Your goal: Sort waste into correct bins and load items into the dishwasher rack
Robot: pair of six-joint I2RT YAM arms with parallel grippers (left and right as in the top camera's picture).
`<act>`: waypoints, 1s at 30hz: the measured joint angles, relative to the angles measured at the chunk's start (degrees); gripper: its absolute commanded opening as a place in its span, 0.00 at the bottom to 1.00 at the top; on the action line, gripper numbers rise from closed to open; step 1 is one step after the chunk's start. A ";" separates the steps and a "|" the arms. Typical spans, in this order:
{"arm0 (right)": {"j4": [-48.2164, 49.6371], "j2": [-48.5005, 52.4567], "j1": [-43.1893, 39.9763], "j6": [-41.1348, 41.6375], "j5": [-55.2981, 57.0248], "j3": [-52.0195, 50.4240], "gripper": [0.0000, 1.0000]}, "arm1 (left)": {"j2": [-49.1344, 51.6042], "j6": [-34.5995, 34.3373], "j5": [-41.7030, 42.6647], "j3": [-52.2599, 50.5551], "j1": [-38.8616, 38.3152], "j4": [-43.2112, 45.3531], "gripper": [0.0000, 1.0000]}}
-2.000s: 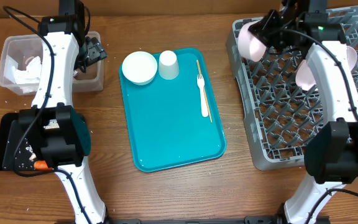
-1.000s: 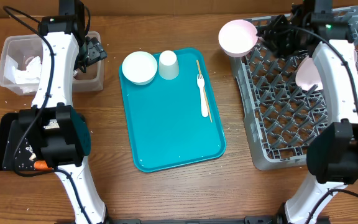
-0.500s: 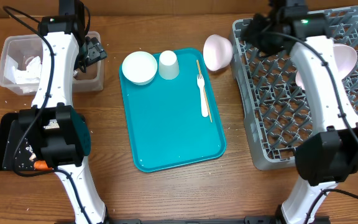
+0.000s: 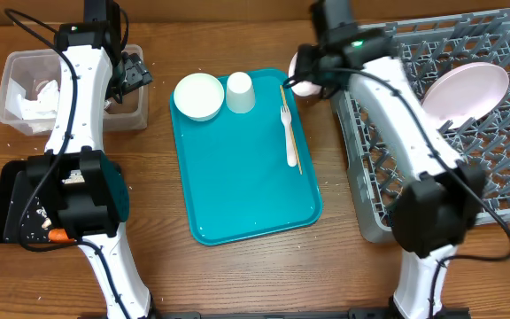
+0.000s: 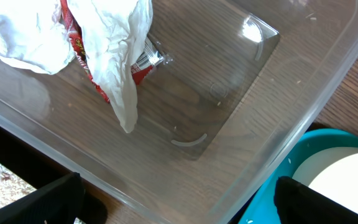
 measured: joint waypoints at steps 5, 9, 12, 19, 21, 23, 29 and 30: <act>-1.77 4.15 3.13 7.23 6.12 0.02 0.59 | 0.00 0.00 0.00 0.00 0.00 0.02 1.00; -1.51 5.99 4.07 12.59 7.89 0.02 0.59 | 0.00 0.00 0.00 0.00 0.00 0.00 1.00; -1.49 7.52 4.15 17.94 8.83 0.02 0.59 | 0.00 0.00 0.00 0.00 0.00 0.02 1.00; 1.51 10.56 4.15 24.26 10.25 0.02 0.58 | 0.00 0.00 0.00 0.00 0.00 0.00 1.00; 2.03 10.97 4.17 25.29 10.47 0.02 0.56 | 0.00 0.00 0.00 0.00 0.00 0.00 1.00; 2.78 11.37 4.17 26.29 11.23 0.02 0.54 | 0.00 0.00 0.00 0.00 0.00 0.02 1.00; 4.48 11.87 4.17 28.04 13.68 0.02 0.48 | 0.00 0.00 0.00 0.00 0.00 0.00 1.00; 4.59 11.87 4.17 28.28 13.99 0.02 0.47 | 0.00 0.00 0.00 0.00 0.00 0.02 1.00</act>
